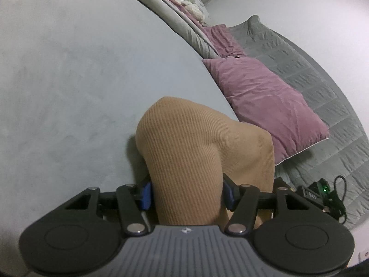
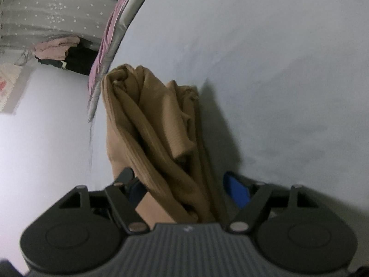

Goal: Fold clothes
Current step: 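Lift the folded sweater with both grippers and carry it toward the brown towel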

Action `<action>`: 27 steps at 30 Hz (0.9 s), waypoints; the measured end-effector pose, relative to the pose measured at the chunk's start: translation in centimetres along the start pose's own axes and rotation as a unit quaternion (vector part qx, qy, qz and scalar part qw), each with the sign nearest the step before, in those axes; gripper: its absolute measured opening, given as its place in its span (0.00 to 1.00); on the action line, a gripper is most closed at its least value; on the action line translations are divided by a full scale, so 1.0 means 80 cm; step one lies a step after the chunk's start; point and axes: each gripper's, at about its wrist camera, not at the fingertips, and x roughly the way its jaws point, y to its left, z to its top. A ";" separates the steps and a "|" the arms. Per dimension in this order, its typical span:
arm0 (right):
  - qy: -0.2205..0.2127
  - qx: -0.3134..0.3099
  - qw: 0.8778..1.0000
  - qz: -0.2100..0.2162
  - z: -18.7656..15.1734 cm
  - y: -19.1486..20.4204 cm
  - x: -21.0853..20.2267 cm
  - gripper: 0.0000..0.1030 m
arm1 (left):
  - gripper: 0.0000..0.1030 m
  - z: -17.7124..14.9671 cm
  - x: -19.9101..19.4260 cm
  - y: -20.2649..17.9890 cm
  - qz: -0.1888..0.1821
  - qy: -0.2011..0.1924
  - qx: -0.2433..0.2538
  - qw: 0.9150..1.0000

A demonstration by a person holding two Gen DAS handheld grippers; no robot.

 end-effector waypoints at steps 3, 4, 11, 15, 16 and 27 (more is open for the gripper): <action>-0.001 0.000 1.000 0.005 0.004 0.005 0.014 0.73 | 0.57 0.001 0.001 0.004 -0.010 0.001 0.002 1.000; -0.001 -0.001 1.000 0.005 0.005 0.007 0.018 0.73 | 0.57 0.001 0.001 0.006 -0.013 0.001 0.003 1.000; -0.012 0.000 1.000 0.015 0.017 0.012 0.040 0.54 | 0.55 -0.001 -0.001 0.009 -0.018 -0.004 0.001 1.000; -0.028 0.007 0.999 0.043 0.020 0.009 0.045 0.42 | 0.51 -0.001 -0.002 0.002 -0.009 -0.007 -0.009 1.000; -0.032 0.009 0.998 0.050 0.021 0.008 0.045 0.40 | 0.50 -0.001 -0.002 -0.001 -0.007 -0.008 -0.011 1.000; -0.052 0.006 0.996 0.070 0.037 0.026 0.035 0.36 | 0.49 0.001 -0.010 -0.036 0.010 -0.023 -0.018 1.000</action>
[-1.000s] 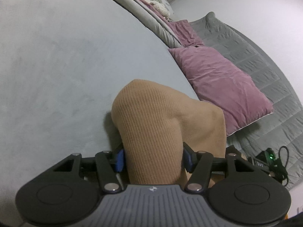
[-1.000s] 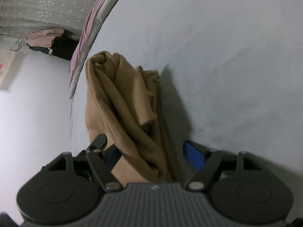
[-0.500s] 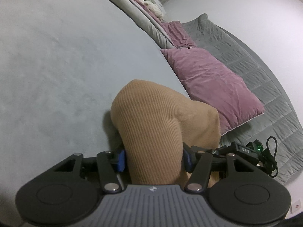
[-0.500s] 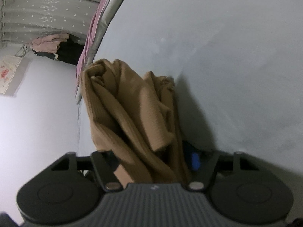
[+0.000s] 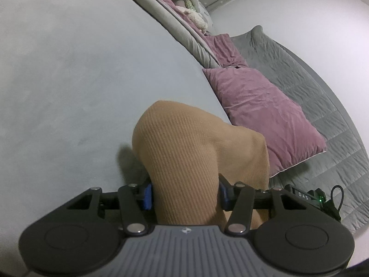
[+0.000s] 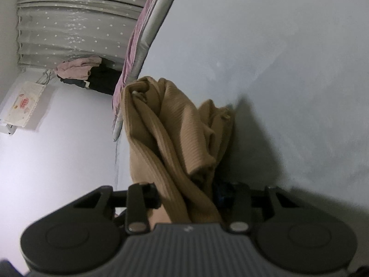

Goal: Fold clothes
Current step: 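Lift the folded sweater with both grippers and carry it toward the brown towel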

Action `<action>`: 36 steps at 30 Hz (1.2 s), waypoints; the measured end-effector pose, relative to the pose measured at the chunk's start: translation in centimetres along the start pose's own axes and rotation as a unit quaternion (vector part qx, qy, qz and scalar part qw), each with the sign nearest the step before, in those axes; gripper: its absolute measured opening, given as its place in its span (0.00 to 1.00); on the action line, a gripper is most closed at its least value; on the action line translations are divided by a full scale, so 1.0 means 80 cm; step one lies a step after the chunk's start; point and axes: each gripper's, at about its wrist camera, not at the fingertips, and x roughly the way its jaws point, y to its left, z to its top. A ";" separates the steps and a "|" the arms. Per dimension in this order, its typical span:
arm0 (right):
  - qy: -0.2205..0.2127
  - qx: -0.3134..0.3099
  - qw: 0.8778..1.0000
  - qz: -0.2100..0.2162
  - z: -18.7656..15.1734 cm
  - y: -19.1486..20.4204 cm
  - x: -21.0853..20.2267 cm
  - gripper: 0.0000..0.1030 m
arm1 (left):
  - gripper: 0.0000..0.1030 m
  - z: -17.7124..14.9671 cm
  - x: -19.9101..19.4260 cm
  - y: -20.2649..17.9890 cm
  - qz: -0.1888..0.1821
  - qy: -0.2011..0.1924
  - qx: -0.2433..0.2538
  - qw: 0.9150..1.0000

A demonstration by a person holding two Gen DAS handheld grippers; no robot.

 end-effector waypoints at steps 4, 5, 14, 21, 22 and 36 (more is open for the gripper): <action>-0.008 0.006 1.000 0.008 0.002 -0.003 -0.025 0.36 | 0.49 -0.002 0.005 -0.025 0.002 0.001 0.009 1.000; -0.011 0.007 1.000 0.010 0.003 -0.004 -0.033 0.36 | 0.49 -0.003 0.007 -0.033 0.002 0.002 0.012 1.000; -0.048 0.010 0.999 0.006 0.018 -0.015 -0.133 0.36 | 0.49 -0.020 0.039 -0.106 -0.017 0.014 0.028 0.999; -0.076 0.014 0.997 -0.003 0.028 -0.027 -0.218 0.36 | 0.49 -0.041 0.073 -0.164 -0.032 0.028 0.040 0.998; -0.079 0.015 0.997 -0.004 0.029 -0.028 -0.231 0.36 | 0.49 -0.044 0.077 -0.172 -0.035 0.029 0.041 0.998; -0.149 0.017 0.988 -0.026 0.050 -0.051 -0.422 0.36 | 0.49 -0.100 0.150 -0.310 -0.078 0.048 0.065 0.994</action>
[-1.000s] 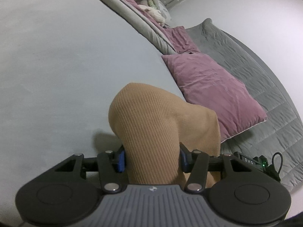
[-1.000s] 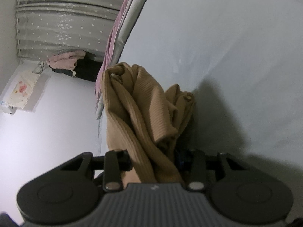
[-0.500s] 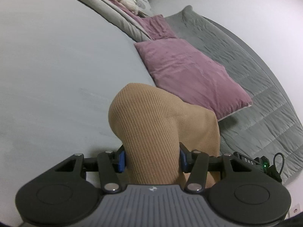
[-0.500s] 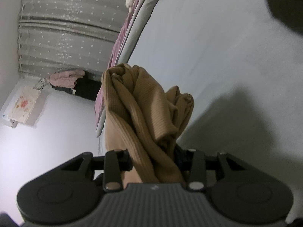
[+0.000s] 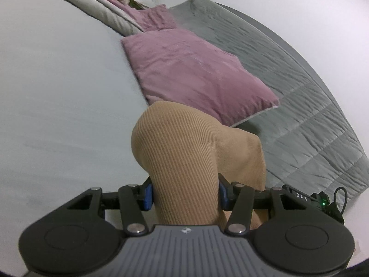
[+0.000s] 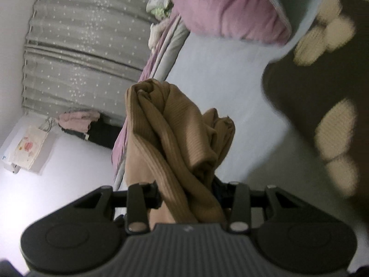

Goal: Fold clothes
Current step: 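Lift the folded sweater with both grippers and carry it toward the brown towel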

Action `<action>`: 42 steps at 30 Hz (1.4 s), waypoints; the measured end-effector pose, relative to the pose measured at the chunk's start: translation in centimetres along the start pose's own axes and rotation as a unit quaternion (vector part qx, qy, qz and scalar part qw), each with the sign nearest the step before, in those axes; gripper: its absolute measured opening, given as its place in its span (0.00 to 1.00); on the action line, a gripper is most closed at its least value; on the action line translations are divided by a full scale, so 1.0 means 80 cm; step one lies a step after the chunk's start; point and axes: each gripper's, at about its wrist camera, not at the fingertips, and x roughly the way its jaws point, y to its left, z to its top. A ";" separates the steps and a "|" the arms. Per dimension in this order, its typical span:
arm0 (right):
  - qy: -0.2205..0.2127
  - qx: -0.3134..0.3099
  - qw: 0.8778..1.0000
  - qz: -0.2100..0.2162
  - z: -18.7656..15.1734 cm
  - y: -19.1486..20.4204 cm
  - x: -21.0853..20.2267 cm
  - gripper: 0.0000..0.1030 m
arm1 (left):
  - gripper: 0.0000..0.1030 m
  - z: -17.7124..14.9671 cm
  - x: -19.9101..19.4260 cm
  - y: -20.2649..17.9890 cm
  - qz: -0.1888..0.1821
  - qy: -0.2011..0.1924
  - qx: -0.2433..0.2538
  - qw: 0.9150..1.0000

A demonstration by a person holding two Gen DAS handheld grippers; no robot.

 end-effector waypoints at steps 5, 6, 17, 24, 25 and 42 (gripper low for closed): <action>-0.024 -0.007 1.000 -0.014 0.028 -0.006 -0.062 0.36 | 0.49 -0.017 0.036 -0.043 -0.016 0.009 0.002 1.000; -0.028 -0.007 0.999 -0.017 0.033 -0.012 -0.075 0.36 | 0.49 -0.020 0.044 -0.051 -0.018 0.011 0.003 1.000; -0.061 -0.008 0.997 -0.041 0.073 -0.043 -0.178 0.37 | 0.48 -0.052 0.104 -0.111 -0.025 0.014 0.001 1.000; -0.063 -0.004 0.996 -0.061 0.088 -0.062 -0.193 0.37 | 0.48 -0.081 0.137 -0.122 -0.012 -0.003 -0.008 1.000; -0.063 -0.005 0.996 -0.063 0.090 -0.066 -0.194 0.37 | 0.48 -0.085 0.142 -0.119 -0.009 -0.003 -0.008 1.000; -0.087 -0.019 0.994 -0.061 0.085 -0.155 -0.171 0.48 | 0.53 -0.121 0.179 -0.104 0.015 0.012 0.070 0.997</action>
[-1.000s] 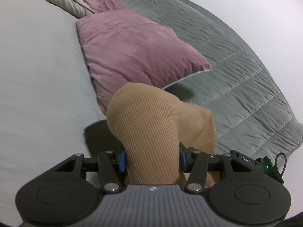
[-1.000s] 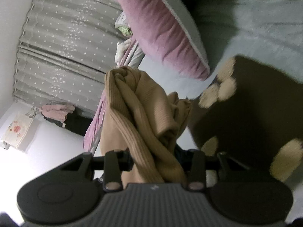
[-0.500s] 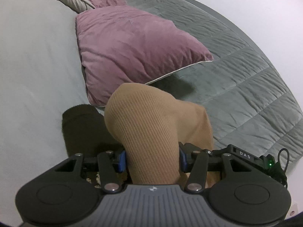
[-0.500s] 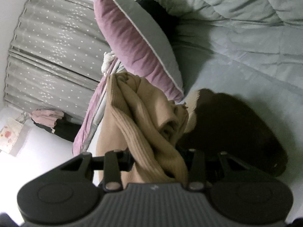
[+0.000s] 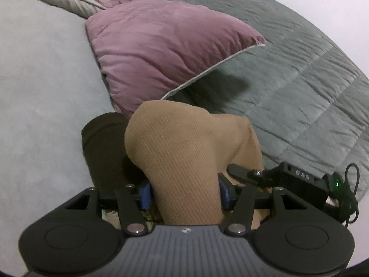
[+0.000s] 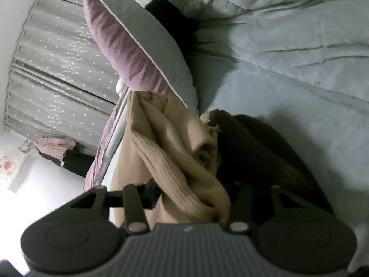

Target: Fold clothes

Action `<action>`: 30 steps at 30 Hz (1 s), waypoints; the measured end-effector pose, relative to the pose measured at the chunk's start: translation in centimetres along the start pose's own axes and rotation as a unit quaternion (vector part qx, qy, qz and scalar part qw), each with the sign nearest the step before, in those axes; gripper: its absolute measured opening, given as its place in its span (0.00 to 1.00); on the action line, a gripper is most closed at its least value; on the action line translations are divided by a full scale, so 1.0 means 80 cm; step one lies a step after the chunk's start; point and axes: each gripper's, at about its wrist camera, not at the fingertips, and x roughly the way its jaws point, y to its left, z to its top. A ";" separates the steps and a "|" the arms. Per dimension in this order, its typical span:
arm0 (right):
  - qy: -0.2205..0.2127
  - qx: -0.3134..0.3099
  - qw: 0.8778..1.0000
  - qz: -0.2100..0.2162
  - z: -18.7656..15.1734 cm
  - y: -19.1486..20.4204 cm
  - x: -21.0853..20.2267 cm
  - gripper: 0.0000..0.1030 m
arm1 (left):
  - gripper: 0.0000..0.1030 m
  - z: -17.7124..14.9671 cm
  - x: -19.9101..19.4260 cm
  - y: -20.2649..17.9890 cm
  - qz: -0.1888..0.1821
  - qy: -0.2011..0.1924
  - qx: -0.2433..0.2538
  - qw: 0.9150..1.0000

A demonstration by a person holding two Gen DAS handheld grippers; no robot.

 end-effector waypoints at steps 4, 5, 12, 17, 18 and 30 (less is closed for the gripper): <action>-0.025 -0.043 0.998 -0.024 0.003 0.024 -0.018 0.74 | 0.55 0.007 -0.012 -0.005 0.007 0.016 0.018 1.000; -0.032 -0.053 0.998 -0.029 0.004 0.029 -0.025 0.74 | 0.56 0.008 -0.013 -0.006 0.010 0.017 0.020 1.000; -0.086 -0.131 0.985 -0.074 -0.007 0.075 -0.042 0.69 | 0.56 0.016 -0.014 -0.017 0.036 0.027 0.028 0.999; -0.152 -0.178 0.966 -0.107 -0.020 0.108 -0.052 0.55 | 0.56 0.024 -0.022 -0.026 0.054 0.021 0.037 0.998; -0.165 -0.187 0.962 -0.114 -0.023 0.114 -0.055 0.54 | 0.56 0.026 -0.026 -0.029 0.059 0.012 0.047 0.997; -0.210 -0.392 0.871 -0.210 -0.089 0.179 -0.003 0.40 | 0.51 0.044 -0.053 -0.066 0.099 -0.086 0.187 0.973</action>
